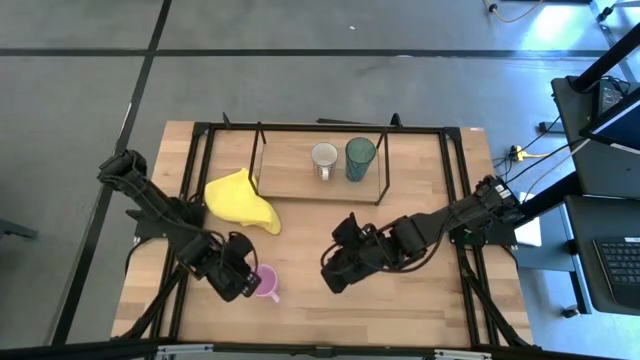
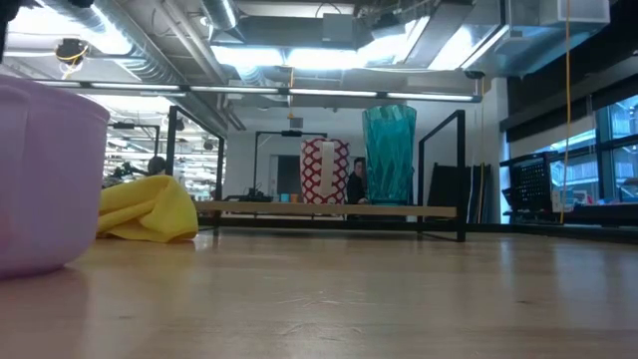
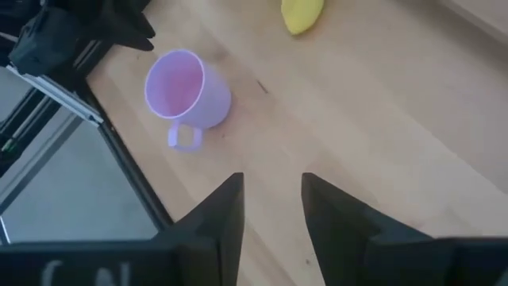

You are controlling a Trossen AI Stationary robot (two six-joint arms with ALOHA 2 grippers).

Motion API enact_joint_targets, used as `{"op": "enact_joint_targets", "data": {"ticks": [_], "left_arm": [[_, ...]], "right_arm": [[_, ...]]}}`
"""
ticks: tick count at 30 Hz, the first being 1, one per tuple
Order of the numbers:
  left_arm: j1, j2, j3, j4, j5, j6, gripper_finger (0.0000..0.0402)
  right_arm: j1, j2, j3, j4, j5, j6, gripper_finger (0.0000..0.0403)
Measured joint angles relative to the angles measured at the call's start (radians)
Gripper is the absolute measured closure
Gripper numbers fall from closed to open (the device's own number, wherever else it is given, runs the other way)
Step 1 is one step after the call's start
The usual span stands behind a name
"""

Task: Stack small to large cups/mugs on shelf
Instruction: Put the pink mug on the shelf

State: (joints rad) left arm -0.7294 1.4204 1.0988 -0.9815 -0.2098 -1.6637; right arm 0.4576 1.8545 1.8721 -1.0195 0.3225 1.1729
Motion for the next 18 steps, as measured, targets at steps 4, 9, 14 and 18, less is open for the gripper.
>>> {"op": "enact_joint_targets", "data": {"ticks": [4, 9, 14, 18], "left_arm": [[-0.013, 0.000, 0.000, -0.021, -0.032, -0.155, 0.0327], [-0.023, 0.036, 0.000, -0.029, -0.030, -0.257, 0.0327], [-0.024, 0.094, 0.000, 0.012, 0.001, -0.298, 0.0327], [-0.023, 0.104, 0.000, 0.018, -0.009, -0.325, 0.0327]], "right_arm": [[-0.027, 0.000, 0.000, -0.001, -0.002, -0.011, 0.0274], [-0.063, 0.000, 0.000, -0.002, -0.004, -0.081, 0.0274], [-0.089, 0.000, 0.000, -0.002, -0.034, -0.150, 0.0274], [-0.096, 0.000, 0.000, -0.005, -0.056, -0.190, 0.0274]]}}
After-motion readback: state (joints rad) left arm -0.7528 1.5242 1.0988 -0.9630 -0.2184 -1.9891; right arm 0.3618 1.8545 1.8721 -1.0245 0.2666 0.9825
